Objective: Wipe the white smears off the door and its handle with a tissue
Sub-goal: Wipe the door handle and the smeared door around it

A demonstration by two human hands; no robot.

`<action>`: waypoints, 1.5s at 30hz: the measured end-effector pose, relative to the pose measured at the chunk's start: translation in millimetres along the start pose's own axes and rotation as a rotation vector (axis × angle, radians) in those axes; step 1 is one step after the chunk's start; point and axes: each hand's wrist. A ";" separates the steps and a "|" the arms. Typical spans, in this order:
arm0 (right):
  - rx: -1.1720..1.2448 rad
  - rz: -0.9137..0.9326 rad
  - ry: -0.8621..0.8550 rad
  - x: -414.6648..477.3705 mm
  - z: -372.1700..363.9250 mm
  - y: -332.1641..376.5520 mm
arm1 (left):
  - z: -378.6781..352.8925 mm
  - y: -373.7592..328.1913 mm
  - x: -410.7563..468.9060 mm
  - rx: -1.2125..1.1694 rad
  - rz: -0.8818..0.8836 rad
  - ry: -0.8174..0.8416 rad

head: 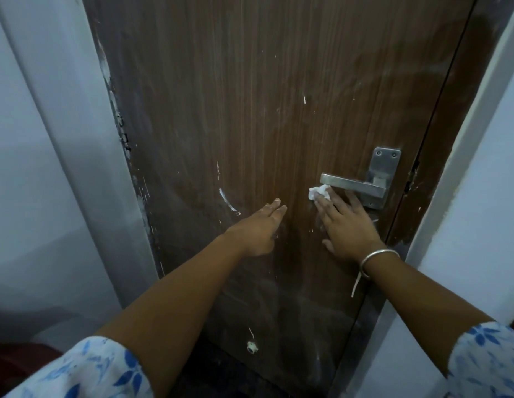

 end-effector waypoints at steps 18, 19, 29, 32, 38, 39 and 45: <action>0.227 -0.179 0.017 -77.5 -52.3 24.7 | 10.8 -36.6 10.1 0.013 -0.143 -0.052; 0.299 -0.293 0.013 -83.0 -52.9 28.3 | 13.5 -40.5 12.7 0.014 -0.161 -0.065; 0.419 -0.381 0.125 -60.4 -50.1 56.2 | 25.2 -78.2 37.3 0.109 -0.286 -0.235; 0.453 -0.424 0.106 -62.6 -52.7 57.8 | 18.0 -81.8 40.7 0.236 -0.255 -0.222; 0.740 -0.921 -0.014 -71.8 -56.7 58.3 | 35.1 -79.5 45.3 0.313 -0.263 -0.228; 0.748 -0.911 -0.022 -72.2 -59.4 58.3 | 38.5 -77.4 46.7 0.299 -0.276 -0.214; 0.684 -0.761 -0.032 -86.3 -73.2 62.6 | 41.3 -64.9 58.7 0.071 -0.346 -0.245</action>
Point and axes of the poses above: each hand's wrist, its own x-axis towards the middle knuckle, its own z-axis out of the back of the hand, y = z × x, and after that the axes turned 1 degree about z, right-handed
